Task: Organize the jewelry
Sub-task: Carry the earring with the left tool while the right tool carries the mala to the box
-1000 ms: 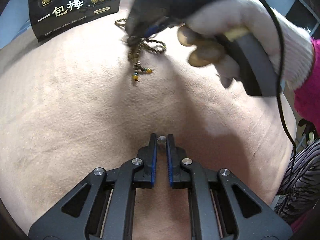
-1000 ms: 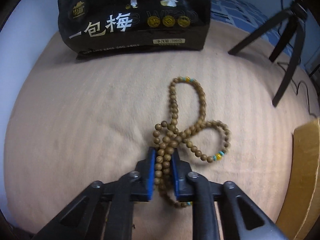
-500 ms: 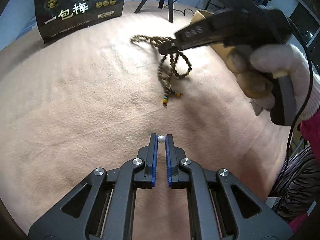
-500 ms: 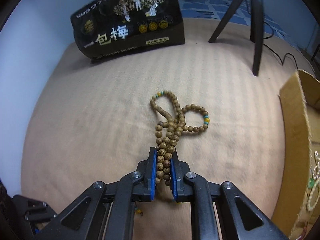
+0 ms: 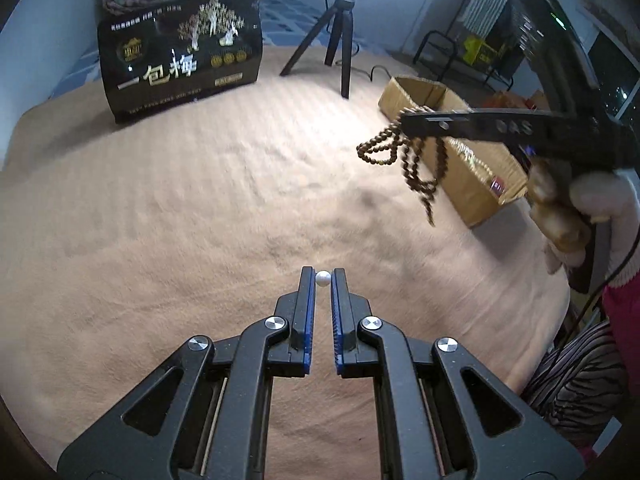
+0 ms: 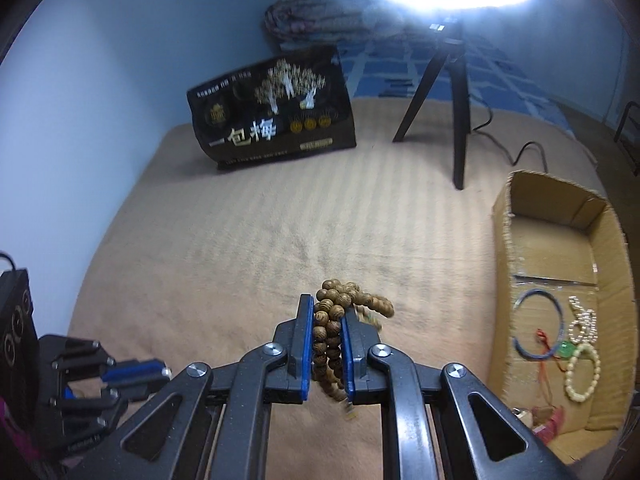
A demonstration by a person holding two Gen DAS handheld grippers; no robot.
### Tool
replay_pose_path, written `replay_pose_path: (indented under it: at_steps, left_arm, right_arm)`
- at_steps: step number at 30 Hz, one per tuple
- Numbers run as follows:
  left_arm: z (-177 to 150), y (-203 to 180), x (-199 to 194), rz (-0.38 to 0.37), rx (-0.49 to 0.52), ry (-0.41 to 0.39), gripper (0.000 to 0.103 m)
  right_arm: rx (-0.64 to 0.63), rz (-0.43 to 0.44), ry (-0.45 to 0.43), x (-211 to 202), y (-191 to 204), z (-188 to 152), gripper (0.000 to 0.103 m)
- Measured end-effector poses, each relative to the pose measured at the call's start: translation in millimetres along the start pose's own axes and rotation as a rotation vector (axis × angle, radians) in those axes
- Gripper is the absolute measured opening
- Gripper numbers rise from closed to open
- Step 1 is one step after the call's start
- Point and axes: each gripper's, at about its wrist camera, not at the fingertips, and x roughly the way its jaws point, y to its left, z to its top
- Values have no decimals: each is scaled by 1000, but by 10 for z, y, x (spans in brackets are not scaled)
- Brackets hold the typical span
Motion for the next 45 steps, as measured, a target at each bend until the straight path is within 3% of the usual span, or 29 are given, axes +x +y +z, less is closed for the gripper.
replay_pose_path:
  at_steps: [7, 20, 33, 45]
  left_arm:
    - [213, -182, -44, -18, 9, -40, 6]
    - [726, -734, 115, -78, 67, -98, 6]
    - [1254, -1246, 637, -118, 98, -96, 6]
    - [1609, -1563, 1114, -116, 114, -86, 6]
  right_arm:
    - [8, -14, -84, -502, -137, -76, 10]
    - [99, -94, -184, -1152, -781, -195, 10]
    - [181, -145, -183, -1312, -1359, -318, 10]
    - [203, -159, -166, -1241, -1562, -338, 10]
